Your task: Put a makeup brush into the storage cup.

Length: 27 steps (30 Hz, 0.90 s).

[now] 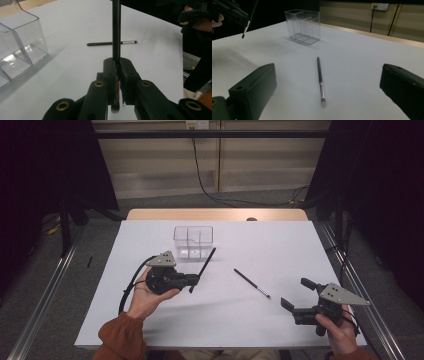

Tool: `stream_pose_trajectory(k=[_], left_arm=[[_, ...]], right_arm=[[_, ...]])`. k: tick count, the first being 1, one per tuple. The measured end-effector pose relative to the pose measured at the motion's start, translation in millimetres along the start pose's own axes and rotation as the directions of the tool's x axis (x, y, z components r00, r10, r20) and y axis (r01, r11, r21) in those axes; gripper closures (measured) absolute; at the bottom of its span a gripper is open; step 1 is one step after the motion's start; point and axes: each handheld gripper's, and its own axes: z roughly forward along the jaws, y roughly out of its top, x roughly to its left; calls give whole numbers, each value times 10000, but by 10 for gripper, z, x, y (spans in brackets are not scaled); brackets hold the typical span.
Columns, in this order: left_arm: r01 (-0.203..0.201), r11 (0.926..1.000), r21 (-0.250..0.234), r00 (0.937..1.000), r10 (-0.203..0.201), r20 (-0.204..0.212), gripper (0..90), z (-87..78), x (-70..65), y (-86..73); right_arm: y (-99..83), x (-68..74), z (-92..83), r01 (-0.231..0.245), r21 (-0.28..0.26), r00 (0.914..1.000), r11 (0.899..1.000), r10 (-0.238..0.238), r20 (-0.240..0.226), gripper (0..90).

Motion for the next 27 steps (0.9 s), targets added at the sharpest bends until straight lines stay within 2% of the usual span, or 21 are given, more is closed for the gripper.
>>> stream_pose_trajectory(k=[4, 9, 17, 22, 27], left_arm=[[-122, 9999, 67, 9997, 120, 208, 842, 56, -35, 42], [-290, 9992, 282, 9984, 276, 489, 842, 177, -84, 100], [-550, 9974, 470, 9943, 504, 940, 842, 325, -192, 202], [-820, 9950, 570, 9880, 737, 1357, 842, 390, -269, 243], [-824, 9946, 634, 9862, 723, 1487, 842, 441, -300, 278]], right_arm=[[2, 12, 9, -290, -106, 9995, 9995, 289, -86, 2], [24, 49, 39, -136, -193, 9992, 9997, 129, -391, 2], [122, 78, 116, -48, -450, 9986, 9990, 24, -537, 0], [209, 138, 174, 96, -437, 9960, 9990, -134, -881, 0], [274, 181, 254, 421, -467, 9905, 9980, -478, -1289, 0]])
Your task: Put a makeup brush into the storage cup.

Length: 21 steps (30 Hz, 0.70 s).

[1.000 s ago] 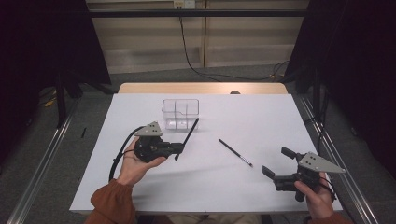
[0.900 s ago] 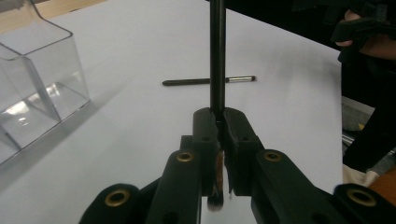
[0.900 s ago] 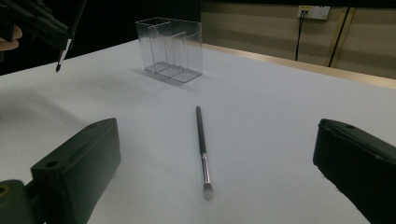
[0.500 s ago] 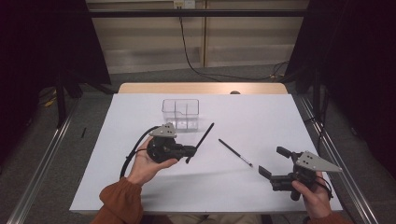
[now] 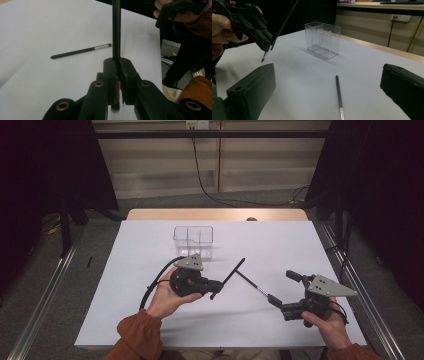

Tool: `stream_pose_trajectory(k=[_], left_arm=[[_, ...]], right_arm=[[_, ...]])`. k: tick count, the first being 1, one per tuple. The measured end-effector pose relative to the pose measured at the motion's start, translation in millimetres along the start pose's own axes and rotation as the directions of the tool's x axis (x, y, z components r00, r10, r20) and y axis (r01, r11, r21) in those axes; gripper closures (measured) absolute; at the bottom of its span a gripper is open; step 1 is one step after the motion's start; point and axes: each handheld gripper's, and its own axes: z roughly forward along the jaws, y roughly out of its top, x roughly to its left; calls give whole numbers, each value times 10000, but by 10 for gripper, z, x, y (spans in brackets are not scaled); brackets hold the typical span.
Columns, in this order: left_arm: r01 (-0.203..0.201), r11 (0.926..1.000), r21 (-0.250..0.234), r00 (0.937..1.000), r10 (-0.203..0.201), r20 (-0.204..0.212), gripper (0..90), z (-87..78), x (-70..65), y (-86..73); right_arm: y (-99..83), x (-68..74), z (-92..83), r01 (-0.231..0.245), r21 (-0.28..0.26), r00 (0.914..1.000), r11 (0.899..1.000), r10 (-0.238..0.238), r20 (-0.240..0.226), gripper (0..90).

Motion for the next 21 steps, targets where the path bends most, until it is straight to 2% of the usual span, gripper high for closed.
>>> stream_pose_trajectory(k=[5, 9, 15, 17, 19, 21], left_arm=[[-191, 9992, 348, 9997, 187, 125, 842, 84, -28, 65], [-170, 9977, 655, 9995, 153, 264, 842, 138, -47, 74], [-207, 9949, 987, 9995, 183, 252, 842, 150, -48, 85], [-236, 9936, 1109, 9995, 213, 225, 842, 149, -48, 90], [-224, 9923, 1217, 9996, 198, 224, 842, 148, -28, 89], [-249, 9886, 1482, 9996, 226, 173, 842, 149, -13, 92]], right_arm=[[61, 23, 121, 77, 175, 9992, 9998, -70, -403, 0], [79, 48, 202, 158, 410, 9984, 9990, -135, -542, 0], [137, 90, 281, 270, 690, 9954, 9972, -205, -932, 0], [174, 93, 304, 224, 907, 9945, 9956, -129, -1043, 1], [211, 83, 333, 204, 1300, 9903, 9913, -22, -1390, 4], [234, 81, 358, 243, 1398, 9890, 9899, -34, -1476, 4]])
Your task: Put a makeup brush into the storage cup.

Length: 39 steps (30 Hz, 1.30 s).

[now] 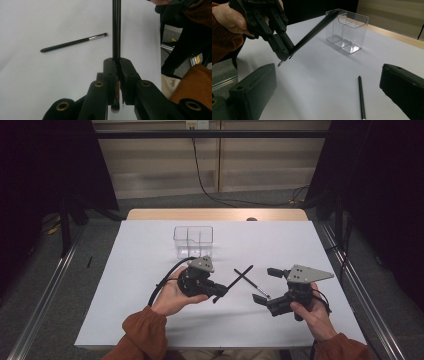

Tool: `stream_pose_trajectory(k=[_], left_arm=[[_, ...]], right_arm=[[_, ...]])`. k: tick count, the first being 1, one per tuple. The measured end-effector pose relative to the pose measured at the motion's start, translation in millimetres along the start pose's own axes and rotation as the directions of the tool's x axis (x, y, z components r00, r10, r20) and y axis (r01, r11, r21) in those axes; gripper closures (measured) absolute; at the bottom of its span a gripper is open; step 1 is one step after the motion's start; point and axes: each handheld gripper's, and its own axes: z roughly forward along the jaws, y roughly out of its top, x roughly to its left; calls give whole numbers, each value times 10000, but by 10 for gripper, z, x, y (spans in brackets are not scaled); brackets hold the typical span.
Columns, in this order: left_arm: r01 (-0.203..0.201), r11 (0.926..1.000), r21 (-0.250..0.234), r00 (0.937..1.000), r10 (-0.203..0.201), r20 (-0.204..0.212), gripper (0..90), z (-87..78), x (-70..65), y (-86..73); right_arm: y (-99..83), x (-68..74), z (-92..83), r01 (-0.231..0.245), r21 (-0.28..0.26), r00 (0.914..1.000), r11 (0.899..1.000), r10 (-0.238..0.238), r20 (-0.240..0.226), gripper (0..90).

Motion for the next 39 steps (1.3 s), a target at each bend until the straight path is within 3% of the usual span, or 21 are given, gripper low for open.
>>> stream_pose_trajectory(k=[6, 11, 16, 20, 22, 27, 29, 33, 34, 35, 36, 37, 39], left_arm=[[-301, 9948, 977, 9995, 308, -54, 842, -17, -10, 57], [-482, 9845, 1689, 9986, 508, -110, 842, -43, -15, 99], [-698, 9707, 2297, 9972, 738, -86, 842, -63, -27, 137], [-832, 9528, 2918, 9960, 887, -56, 842, -62, -52, 170], [-901, 9491, 3019, 9955, 952, -20, 842, -69, -59, 189], [-1087, 9258, 3621, 9928, 1194, -71, 842, -67, -62, 222], [-1072, 9196, 3779, 9931, 1175, -42, 842, -63, -67, 227], [-1150, 8944, 4323, 9923, 1240, 75, 842, -43, -74, 231], [-1132, 8926, 4364, 9925, 1220, 80, 842, -37, -73, 231], [-1179, 8861, 4482, 9921, 1247, 143, 842, -35, -70, 233], [-1132, 8859, 4499, 9925, 1220, 95, 842, -26, -75, 230], [-1252, 8783, 4615, 9908, 1348, 122, 842, -25, -68, 235], [-1292, 8743, 4679, 9904, 1368, 178, 842, -23, -72, 240]], right_arm=[[64, -19, 42, -3, 735, 9986, 9973, 43, -534, 5], [115, -44, 39, 138, 1024, 9984, 9946, -80, -561, 5], [165, -50, 51, 582, 1472, 9977, 9874, -522, -444, 15], [209, -45, 77, 831, 2005, 9953, 9762, -711, -663, 25], [234, -36, 95, 967, 2174, 9935, 9713, -812, -793, 25], [311, -27, 150, 1514, 2876, 9856, 9457, -1222, -1170, 24], [346, -19, 169, 1780, 3129, 9809, 9330, -1426, -1326, 24], [400, 4, 218, 2269, 3515, 9689, 9083, -1739, -1761, 23], [414, 8, 231, 2394, 3618, 9655, 9010, -1816, -1866, 22], [430, 11, 241, 2494, 3723, 9624, 8940, -1862, -1976, 21], [447, 12, 249, 2585, 3812, 9603, 8876, -1931, -2015, 22], [465, 12, 258, 2651, 3948, 9583, 8797, -1952, -2087, 23], [497, 8, 272, 2826, 4078, 9514, 8682, -1995, -2346, 25]])
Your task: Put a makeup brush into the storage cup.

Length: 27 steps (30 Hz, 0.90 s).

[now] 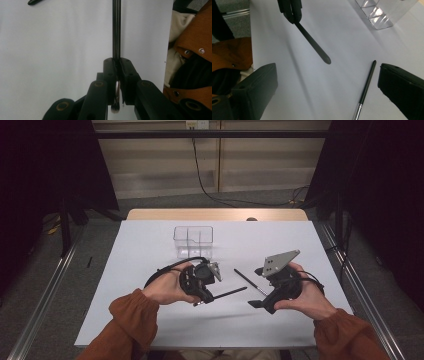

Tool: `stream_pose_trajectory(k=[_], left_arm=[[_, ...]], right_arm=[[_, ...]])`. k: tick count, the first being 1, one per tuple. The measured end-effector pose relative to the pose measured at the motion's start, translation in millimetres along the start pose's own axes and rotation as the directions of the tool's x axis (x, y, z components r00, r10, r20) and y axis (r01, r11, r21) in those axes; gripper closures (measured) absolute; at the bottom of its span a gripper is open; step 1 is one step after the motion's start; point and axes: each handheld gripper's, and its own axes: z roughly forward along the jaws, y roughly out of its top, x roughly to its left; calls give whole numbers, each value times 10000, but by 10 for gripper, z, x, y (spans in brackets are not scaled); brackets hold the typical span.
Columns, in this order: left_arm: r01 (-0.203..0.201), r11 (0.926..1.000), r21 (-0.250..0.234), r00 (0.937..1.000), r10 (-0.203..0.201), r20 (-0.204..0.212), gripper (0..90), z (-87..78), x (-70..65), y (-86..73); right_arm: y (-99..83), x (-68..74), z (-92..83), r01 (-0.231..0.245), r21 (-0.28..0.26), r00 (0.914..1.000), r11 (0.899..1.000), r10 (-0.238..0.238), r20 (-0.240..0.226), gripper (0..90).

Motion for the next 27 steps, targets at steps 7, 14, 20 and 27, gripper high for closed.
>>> stream_pose_trajectory(k=[7, 14, 20, 27], left_arm=[[61, 9995, 325, 9999, -65, 118, 842, 43, -17, 31], [-154, 9980, 613, 9998, 144, 159, 842, 66, -28, 58], [-154, 9970, 759, 9998, 142, 160, 842, 78, -40, 68], [-302, 9955, 900, 9994, 286, 193, 842, 104, -40, 78]], right_arm=[[117, -20, 45, 401, 854, 9987, 9955, -373, -345, 79], [198, -53, 152, 764, 1840, 9941, 9800, -605, -904, 102], [275, -72, 256, 1147, 2782, 9869, 9537, -775, -1413, 137], [321, -87, 383, 1505, 3675, 9790, 9178, -865, -1847, 234]])
